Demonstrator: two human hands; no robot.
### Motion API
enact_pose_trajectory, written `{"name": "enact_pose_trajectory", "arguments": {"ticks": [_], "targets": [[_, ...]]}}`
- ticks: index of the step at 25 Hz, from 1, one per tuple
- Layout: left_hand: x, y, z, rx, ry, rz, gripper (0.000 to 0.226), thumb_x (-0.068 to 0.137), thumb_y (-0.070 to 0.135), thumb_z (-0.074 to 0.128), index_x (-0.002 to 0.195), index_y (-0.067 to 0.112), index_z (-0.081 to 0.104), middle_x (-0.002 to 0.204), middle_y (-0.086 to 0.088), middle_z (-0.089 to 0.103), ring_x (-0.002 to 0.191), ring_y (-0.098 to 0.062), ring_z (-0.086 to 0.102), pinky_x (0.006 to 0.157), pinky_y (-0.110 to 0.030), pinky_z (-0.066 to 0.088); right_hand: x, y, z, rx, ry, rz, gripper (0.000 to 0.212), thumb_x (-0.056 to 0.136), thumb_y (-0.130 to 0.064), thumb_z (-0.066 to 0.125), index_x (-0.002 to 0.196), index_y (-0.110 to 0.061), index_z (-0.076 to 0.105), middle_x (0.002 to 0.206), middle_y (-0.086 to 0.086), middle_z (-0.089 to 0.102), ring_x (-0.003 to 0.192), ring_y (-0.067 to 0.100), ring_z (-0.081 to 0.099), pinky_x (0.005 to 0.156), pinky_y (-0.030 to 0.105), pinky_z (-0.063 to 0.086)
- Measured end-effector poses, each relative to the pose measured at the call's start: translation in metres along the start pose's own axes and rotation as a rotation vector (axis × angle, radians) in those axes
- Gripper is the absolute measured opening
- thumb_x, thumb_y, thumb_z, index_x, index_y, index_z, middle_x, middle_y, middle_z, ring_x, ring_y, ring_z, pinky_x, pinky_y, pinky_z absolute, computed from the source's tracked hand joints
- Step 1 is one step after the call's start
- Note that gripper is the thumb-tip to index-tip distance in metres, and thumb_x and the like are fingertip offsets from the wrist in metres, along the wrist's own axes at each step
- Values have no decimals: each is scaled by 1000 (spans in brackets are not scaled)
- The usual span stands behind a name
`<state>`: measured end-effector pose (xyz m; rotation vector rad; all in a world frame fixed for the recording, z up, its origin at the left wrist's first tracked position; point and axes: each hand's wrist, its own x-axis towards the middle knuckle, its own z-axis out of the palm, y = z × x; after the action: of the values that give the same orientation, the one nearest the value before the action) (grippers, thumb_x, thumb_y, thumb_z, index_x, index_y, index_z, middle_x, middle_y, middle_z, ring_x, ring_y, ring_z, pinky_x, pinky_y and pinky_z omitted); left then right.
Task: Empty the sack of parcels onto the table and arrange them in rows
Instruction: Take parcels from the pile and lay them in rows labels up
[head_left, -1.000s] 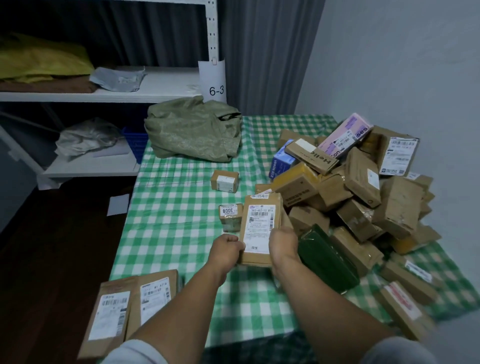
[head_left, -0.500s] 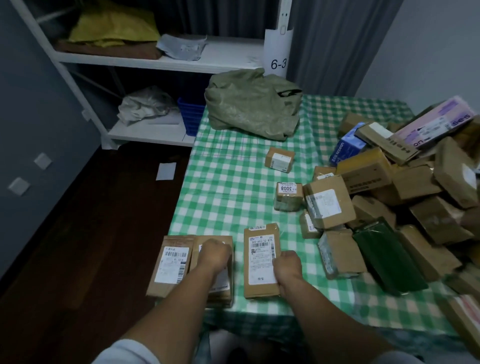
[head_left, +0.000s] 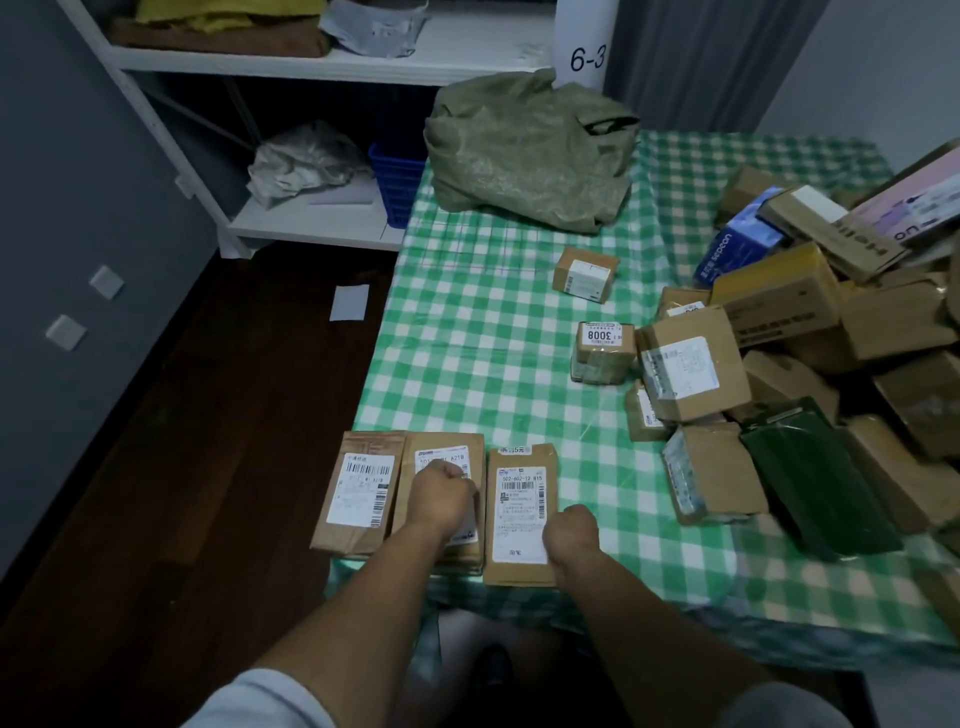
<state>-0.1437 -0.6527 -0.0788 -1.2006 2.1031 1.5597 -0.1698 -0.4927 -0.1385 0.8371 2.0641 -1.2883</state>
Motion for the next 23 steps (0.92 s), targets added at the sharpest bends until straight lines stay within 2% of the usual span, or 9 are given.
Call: {"name": "enact_pose_trajectory", "arguments": {"ticks": [3, 5, 7, 9, 11, 13, 17, 21, 23], "targets": [[3, -3, 6, 19, 52, 34, 12, 84, 2, 58, 82, 13, 58, 98, -14, 64, 72, -21, 54, 66, -28, 45, 0, 2, -6, -34, -29, 1, 12, 100, 4, 37, 104, 0, 48, 85, 12, 52, 69, 23, 54, 56, 30, 46], [3, -5, 13, 45, 75, 39, 14, 83, 4, 59, 88, 16, 62, 110, -15, 64, 80, -24, 61, 64, -27, 49, 1, 6, -9, -62, -20, 7, 11, 100, 4, 40, 93, -4, 45, 81, 9, 50, 66, 21, 51, 49, 27, 39], [3, -7, 18, 100, 109, 46, 20, 80, 9, 58, 94, 21, 66, 118, -14, 62, 93, -32, 65, 65, -32, 57, 2, 12, -9, -92, -25, 15, 8, 98, 3, 43, 94, -3, 48, 86, 13, 55, 72, 25, 56, 52, 28, 41], [-3, -4, 19, 227, 152, 71, 31, 80, 12, 59, 106, 23, 69, 127, -11, 59, 110, -34, 59, 81, -36, 56, 2, 17, -7, -101, -41, 15, 8, 98, 2, 43, 102, 0, 50, 96, 18, 59, 76, 26, 58, 54, 29, 43], [-10, -1, 18, 409, 185, 66, 42, 85, 17, 60, 126, 24, 66, 140, -6, 49, 127, -31, 45, 98, -38, 44, 2, 20, -4, -97, -59, 5, 12, 98, 2, 41, 106, 1, 51, 100, 18, 60, 72, 23, 57, 50, 27, 41], [-15, 1, 19, 507, 179, 80, 48, 88, 21, 58, 136, 26, 60, 150, -2, 43, 134, -29, 38, 105, -43, 38, 1, 20, -4, -74, -69, -15, 13, 97, 2, 39, 106, -1, 49, 102, 18, 60, 78, 26, 58, 56, 31, 48], [-18, 4, 25, 486, 164, 112, 44, 88, 20, 58, 132, 21, 60, 141, -3, 53, 130, -29, 41, 100, -39, 38, 4, 20, -3, -104, -64, -29, 12, 96, 0, 39, 105, -3, 47, 97, 16, 57, 85, 30, 58, 67, 34, 47], [-20, 7, 28, 359, 228, 91, 41, 88, 16, 58, 129, 15, 61, 126, -9, 63, 121, -32, 50, 94, -39, 45, 4, 16, -7, -75, -94, 15, 14, 92, 0, 44, 104, 1, 52, 95, 17, 60, 75, 28, 58, 55, 29, 40], [-21, 12, 32, 277, 232, 95, 37, 89, 13, 57, 126, 12, 62, 122, -10, 64, 119, -34, 51, 92, -39, 49, 1, 5, -16, -51, -107, 29, 10, 91, 0, 46, 101, -1, 49, 84, 12, 54, 65, 22, 49, 49, 26, 33]]}}
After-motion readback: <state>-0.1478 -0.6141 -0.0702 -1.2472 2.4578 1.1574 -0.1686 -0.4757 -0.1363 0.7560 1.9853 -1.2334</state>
